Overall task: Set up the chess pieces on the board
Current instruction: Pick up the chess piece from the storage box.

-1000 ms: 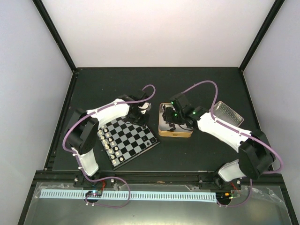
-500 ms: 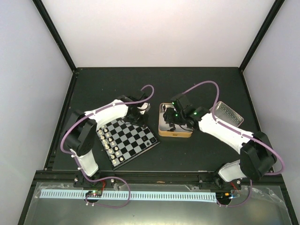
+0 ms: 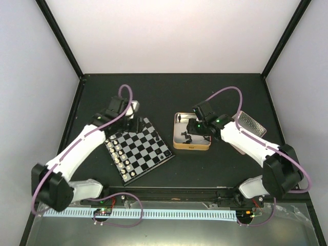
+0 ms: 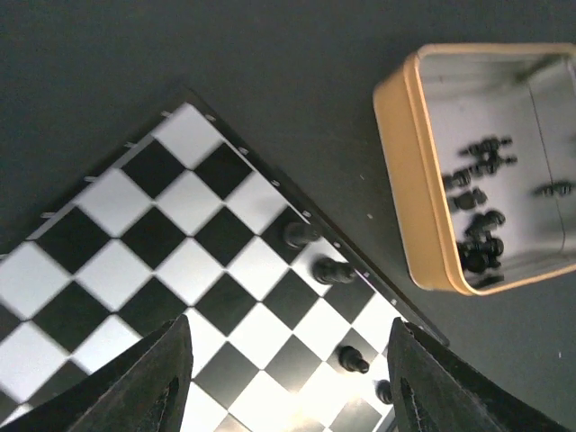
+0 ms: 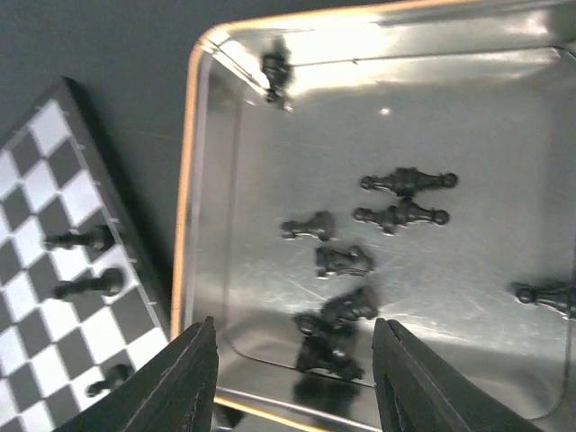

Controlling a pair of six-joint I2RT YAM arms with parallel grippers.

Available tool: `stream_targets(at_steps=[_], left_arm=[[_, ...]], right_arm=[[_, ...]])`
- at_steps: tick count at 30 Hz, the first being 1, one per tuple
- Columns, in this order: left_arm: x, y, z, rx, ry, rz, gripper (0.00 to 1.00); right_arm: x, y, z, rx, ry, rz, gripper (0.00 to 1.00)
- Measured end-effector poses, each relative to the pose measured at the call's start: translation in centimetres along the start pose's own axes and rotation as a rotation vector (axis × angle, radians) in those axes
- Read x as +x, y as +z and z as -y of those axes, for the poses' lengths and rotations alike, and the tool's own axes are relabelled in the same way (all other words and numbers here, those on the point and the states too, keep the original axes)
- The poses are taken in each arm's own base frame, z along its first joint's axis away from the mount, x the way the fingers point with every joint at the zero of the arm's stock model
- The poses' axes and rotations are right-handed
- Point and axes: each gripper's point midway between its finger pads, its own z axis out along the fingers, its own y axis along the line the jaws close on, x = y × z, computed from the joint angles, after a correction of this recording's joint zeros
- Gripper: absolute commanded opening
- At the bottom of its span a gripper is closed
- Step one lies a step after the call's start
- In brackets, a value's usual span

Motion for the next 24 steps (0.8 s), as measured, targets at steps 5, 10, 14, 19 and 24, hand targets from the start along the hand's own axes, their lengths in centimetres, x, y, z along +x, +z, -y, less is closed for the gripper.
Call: stream_targets(at_steps=[5, 10, 14, 19, 24], left_arm=[[-1.6, -4.4, -2.7, -0.045, -0.051, 0.199, 0.7], [-2.7, -8.8, -3.4, -0.079, -0.028, 0.429, 0.85], [-2.8, -11.6, -3.9, -0.093, -0.012, 0.599, 0.9], [-2.8, -13.2, -4.3, -0.097, -0.006, 0.719, 0.92], [-3.4, -13.8, -4.2, -0.096, -0.005, 0.764, 0.92]], right_arm=[[0.8, 2.1, 2.2, 0.087, -0.067, -0.089, 0.48], [1.5, 4.3, 3.3, 0.145, -0.13, -0.171, 0.47], [1.8, 5.6, 4.0, 0.181, -0.165, -0.212, 0.46], [2.2, 7.2, 5.5, 0.233, -0.184, -0.256, 0.42], [1.5, 8.4, 7.0, 0.274, -0.174, -0.27, 0.39]])
